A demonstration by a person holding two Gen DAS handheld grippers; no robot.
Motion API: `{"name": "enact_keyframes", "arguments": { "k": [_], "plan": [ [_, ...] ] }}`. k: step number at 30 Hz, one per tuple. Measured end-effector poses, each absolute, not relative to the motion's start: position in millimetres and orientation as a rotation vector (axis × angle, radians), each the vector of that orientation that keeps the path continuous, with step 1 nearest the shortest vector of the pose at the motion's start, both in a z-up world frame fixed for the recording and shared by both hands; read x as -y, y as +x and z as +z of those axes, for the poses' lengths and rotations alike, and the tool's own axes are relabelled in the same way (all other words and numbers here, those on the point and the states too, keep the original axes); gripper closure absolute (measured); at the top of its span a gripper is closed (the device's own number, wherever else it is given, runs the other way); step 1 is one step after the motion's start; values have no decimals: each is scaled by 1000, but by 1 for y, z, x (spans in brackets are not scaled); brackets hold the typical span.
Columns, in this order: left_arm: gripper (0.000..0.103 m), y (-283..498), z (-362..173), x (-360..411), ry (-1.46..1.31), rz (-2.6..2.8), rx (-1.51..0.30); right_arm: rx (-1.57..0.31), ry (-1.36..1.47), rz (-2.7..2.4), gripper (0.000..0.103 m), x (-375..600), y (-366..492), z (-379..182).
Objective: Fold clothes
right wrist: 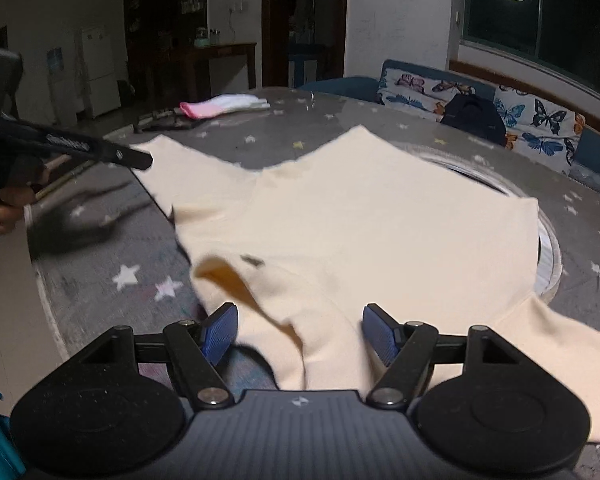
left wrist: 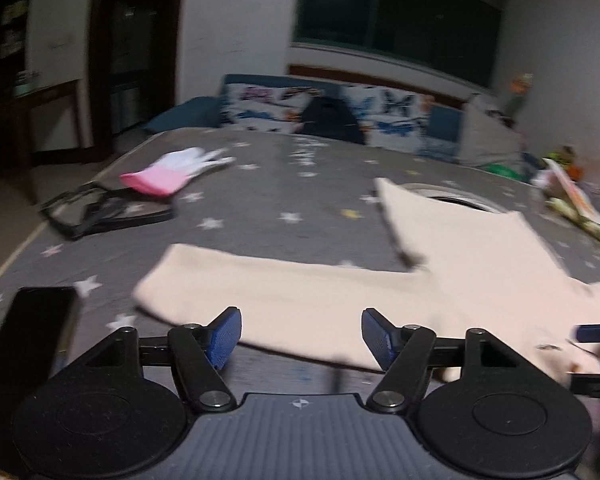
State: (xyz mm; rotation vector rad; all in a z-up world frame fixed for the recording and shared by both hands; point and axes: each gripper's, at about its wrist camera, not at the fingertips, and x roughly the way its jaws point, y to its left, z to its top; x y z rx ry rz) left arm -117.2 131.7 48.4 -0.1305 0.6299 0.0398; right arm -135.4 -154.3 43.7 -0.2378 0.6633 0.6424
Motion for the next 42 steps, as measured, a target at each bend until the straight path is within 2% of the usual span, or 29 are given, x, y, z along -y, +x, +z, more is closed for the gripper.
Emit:
{"name": "enact_keyframes", "arguments": {
  "k": [11, 20, 27, 37, 42],
  "plan": [
    [24, -100, 37, -162, -203, 213, -685, -682, -243, 697, 32, 133, -135, 40],
    [18, -99, 37, -168, -214, 254, -685, -620, -199, 709, 29, 127, -134, 55],
    [17, -98, 38, -179, -222, 294, -676, -696, -248, 770, 28, 113, -137, 38],
    [18, -89, 32, -193, -244, 331, -664, -642, -176, 739, 24, 132, -144, 61],
    [29, -85, 27, -197, -259, 331, -668, -633, -132, 698, 21, 148, -144, 68]
  ]
}}
